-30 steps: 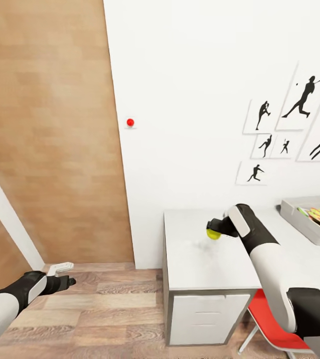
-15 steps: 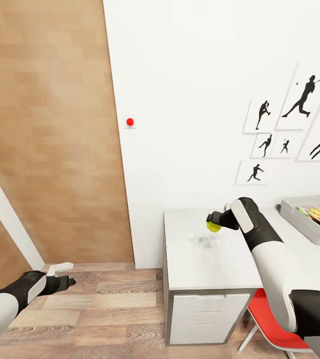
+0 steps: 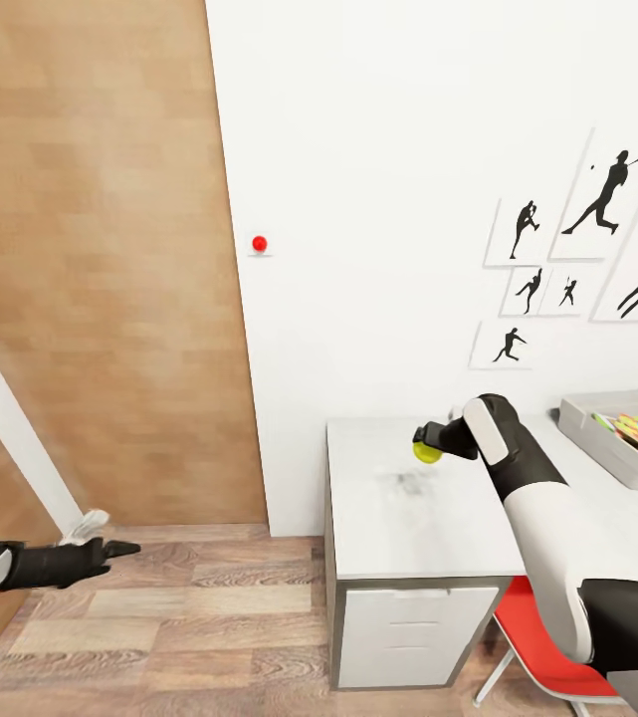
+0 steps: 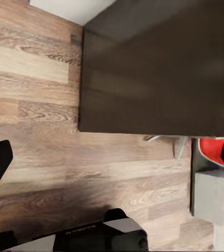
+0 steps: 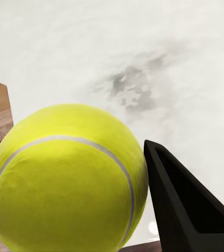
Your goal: Put all the toys in the child's room - the three board games (two on the bed and one on the table), the two jigsaw puzzles on the table, and the tennis ball on the table - inside the toy box on the table in the child's room.
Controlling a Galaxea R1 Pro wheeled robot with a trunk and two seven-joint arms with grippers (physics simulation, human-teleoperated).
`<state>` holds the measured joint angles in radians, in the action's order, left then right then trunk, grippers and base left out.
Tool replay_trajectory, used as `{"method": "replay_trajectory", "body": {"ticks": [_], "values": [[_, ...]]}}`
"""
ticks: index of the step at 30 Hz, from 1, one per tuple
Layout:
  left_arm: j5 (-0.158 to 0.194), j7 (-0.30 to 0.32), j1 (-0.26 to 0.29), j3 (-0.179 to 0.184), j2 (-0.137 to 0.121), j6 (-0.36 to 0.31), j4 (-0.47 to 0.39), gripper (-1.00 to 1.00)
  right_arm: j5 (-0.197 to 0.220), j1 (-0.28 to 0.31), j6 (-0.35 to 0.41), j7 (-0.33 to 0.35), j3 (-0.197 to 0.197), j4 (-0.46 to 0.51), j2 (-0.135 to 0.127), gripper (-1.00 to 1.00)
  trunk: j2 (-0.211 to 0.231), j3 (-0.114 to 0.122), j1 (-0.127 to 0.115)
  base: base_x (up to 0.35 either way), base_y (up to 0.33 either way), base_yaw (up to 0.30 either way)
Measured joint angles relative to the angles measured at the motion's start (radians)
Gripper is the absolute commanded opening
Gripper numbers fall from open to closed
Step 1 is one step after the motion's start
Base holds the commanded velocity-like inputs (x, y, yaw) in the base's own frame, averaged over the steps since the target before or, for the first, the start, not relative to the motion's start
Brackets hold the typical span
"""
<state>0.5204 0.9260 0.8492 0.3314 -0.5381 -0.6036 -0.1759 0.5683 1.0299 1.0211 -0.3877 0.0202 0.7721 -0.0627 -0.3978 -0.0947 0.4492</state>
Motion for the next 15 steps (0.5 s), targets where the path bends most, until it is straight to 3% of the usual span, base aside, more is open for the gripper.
{"method": "replay_trajectory", "body": {"ticks": [1, 2, 5, 9, 15], "values": [[-0.001, 0.050, 0.000, 0.001, -0.008, -0.001, 0.000, 1.00, -0.001, 0.000, 0.000, 0.000, 0.000, 0.000, 0.001, -1.00, 0.000, 0.000, 0.000, 0.000, 0.000, 0.000], [-0.002, 0.138, 0.000, 0.002, -0.020, -0.003, 0.000, 1.00, 0.000, 0.000, 0.000, 0.000, 0.000, 0.000, 0.002, -1.00, 0.000, 0.000, 0.000, 0.000, 0.000, -0.010], [-0.006, 0.296, 0.000, 0.007, -0.036, -0.001, 0.000, 1.00, -0.001, 0.000, -0.001, 0.000, 0.000, 0.000, 0.003, -1.00, 0.000, -0.001, 0.000, 0.000, 0.000, -0.118], [-0.008, 0.368, -0.001, 0.013, -0.042, 0.003, 0.001, 1.00, -0.001, 0.000, -0.002, 0.000, -0.001, 0.000, 0.004, -1.00, 0.000, -0.002, 0.000, 0.000, 0.000, -0.219], [-0.009, 0.388, -0.004, 0.014, -0.044, 0.005, 0.002, 1.00, -0.001, 0.000, -0.002, 0.000, -0.001, 0.001, 0.004, -1.00, 0.000, -0.006, 0.000, 0.000, 0.000, -0.252]]}}
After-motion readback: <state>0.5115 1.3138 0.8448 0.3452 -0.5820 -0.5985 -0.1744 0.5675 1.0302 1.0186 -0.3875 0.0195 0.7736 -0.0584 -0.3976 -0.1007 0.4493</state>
